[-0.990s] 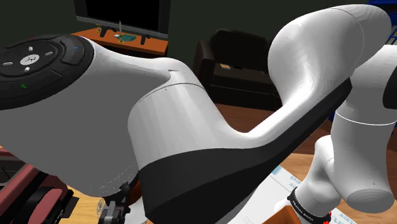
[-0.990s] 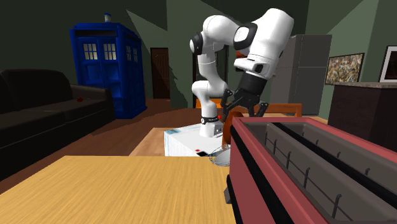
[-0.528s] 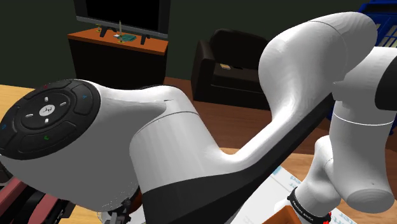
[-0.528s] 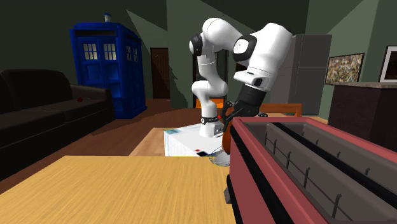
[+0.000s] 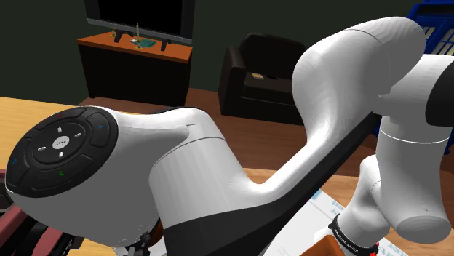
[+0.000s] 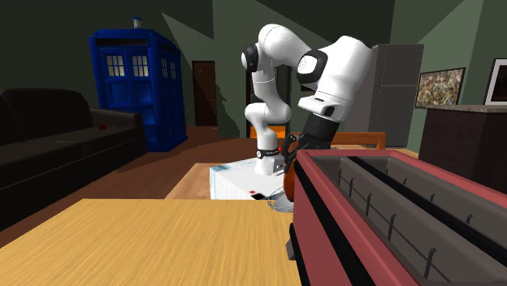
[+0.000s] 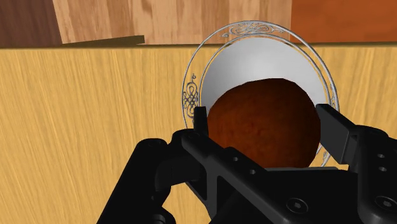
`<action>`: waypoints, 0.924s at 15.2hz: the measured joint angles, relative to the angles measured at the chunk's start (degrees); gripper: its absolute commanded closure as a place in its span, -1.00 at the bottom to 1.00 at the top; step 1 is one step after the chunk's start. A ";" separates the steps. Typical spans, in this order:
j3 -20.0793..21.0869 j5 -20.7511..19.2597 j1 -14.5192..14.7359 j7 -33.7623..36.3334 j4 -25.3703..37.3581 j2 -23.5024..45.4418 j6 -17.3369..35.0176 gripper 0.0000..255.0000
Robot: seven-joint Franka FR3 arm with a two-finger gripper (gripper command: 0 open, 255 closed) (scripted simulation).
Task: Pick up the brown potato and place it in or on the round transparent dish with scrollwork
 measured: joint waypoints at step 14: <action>0.98 1.46 1.48 -1.12 5.29 -0.97 -5.99 -1.00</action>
